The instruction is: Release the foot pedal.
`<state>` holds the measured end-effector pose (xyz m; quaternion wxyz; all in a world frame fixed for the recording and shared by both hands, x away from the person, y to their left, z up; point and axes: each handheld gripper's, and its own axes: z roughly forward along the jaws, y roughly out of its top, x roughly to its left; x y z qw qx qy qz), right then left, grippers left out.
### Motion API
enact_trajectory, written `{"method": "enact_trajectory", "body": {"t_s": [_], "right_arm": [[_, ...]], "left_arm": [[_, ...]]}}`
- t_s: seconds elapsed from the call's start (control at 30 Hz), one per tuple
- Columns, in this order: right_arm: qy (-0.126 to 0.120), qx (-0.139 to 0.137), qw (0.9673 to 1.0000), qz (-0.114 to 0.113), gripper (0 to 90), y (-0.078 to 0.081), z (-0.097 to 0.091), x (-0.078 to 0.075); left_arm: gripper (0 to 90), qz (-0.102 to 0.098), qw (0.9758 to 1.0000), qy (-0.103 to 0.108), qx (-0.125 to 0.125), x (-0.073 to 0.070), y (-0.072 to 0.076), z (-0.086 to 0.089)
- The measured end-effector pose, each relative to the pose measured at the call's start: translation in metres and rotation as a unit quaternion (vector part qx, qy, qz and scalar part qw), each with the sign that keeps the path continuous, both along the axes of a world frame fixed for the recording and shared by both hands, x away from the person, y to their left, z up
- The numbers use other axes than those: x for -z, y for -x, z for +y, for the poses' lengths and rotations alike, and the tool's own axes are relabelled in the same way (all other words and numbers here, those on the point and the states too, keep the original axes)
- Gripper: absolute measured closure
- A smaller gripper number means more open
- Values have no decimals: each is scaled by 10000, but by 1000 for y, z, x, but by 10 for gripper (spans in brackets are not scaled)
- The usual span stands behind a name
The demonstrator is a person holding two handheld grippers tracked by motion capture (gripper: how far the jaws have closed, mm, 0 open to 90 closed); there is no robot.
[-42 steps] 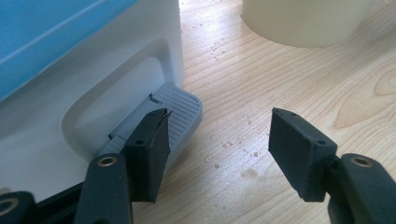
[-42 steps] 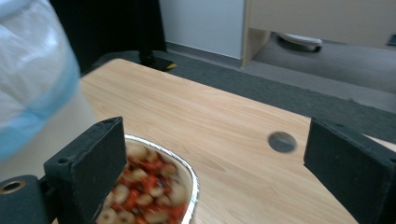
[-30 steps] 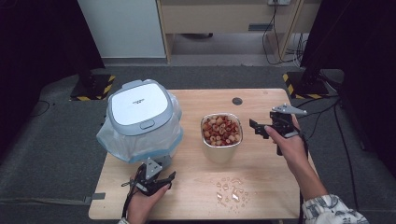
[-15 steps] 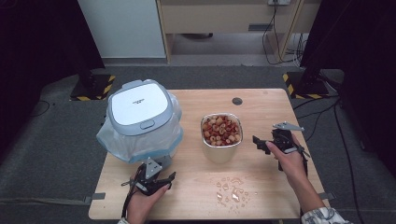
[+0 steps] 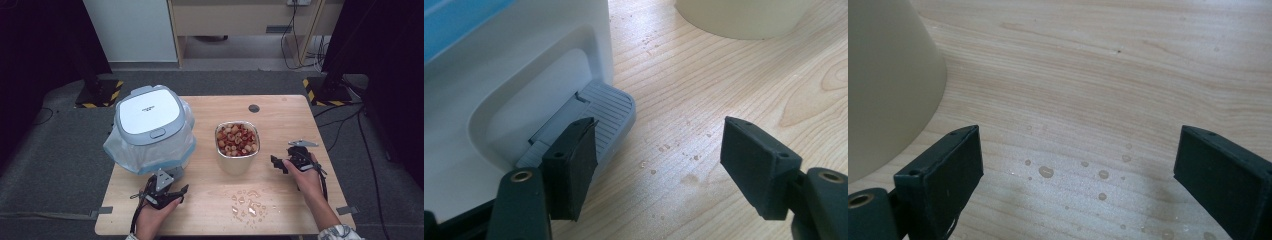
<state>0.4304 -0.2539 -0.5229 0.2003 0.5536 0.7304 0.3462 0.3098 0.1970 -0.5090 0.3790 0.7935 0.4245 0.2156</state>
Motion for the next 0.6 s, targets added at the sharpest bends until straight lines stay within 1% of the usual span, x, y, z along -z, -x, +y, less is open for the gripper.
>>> {"method": "enact_trajectory", "body": {"t_s": [0.17, 0.2, 0.27, 0.3, 0.37, 0.6], "right_arm": [[21, -4, 9999, 134, 52, 2, 3, 12], [98, -14, 9999, 66, 53, 3, 4, 14], [184, -13, 9998, 38, 47, 3, 5, 15], [287, -19, 9996, -12, 42, 4, 7, 16], [494, -77, 9988, -5, 19, 5, 12, 17], [491, -59, 9988, 13, 18, 5, 13, 17]], "left_arm": [[297, 12, 10000, -6, 16, 0, 0, 0], [297, 13, 10000, -8, 16, 0, 0, 0], [297, 10, 10000, 5, 15, 0, 0, -1], [297, 11, 10000, 3, 16, 0, 0, -1], [297, 16, 10000, 4, 17, 0, 0, -1], [297, 17, 10000, 35, 11, -1, -1, 0]]}}
